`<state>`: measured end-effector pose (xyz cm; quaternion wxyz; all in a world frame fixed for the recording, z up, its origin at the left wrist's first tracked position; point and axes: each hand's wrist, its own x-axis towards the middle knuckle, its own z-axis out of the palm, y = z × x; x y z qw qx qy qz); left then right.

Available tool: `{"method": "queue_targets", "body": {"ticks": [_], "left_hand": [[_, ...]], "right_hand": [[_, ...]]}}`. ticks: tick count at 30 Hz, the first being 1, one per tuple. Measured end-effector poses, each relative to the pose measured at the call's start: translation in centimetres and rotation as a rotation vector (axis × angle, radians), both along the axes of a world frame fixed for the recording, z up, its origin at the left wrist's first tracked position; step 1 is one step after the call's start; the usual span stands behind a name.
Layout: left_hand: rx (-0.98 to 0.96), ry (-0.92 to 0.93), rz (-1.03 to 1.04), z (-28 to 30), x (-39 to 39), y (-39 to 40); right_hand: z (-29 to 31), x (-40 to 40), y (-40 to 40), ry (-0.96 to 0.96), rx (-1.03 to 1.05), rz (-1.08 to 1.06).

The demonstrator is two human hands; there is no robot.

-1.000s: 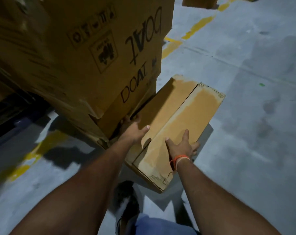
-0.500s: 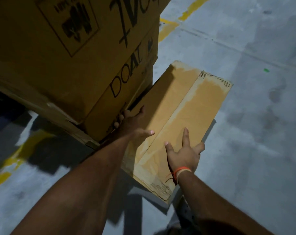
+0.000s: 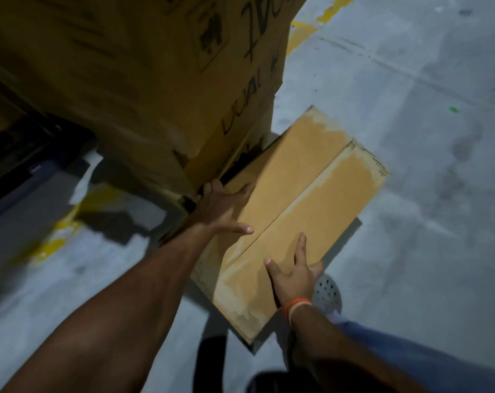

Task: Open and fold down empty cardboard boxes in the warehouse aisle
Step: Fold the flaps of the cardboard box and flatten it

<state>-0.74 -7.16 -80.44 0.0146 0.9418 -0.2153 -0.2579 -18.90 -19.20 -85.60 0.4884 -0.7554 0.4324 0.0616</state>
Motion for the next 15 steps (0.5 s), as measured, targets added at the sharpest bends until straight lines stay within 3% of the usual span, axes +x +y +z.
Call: {"method": "queue_targets", "body": {"ticks": [3,7,15], "left_hand": [[0.042,-0.028,0.008,1.8,-3.2,4.5],[0.176,-0.131,-0.174,2.7,-6.1,12.6],[0.19,-0.099,0.006,4.6,-13.1,30.3]], "right_hand": [[1.3,-3.7,7.0,0.027,0.094,-0.057],[2.5,-7.4,15.5,0.048,0.16,-0.078],[4.6,-12.8,30.5,0.088,0.294,0.009]]}}
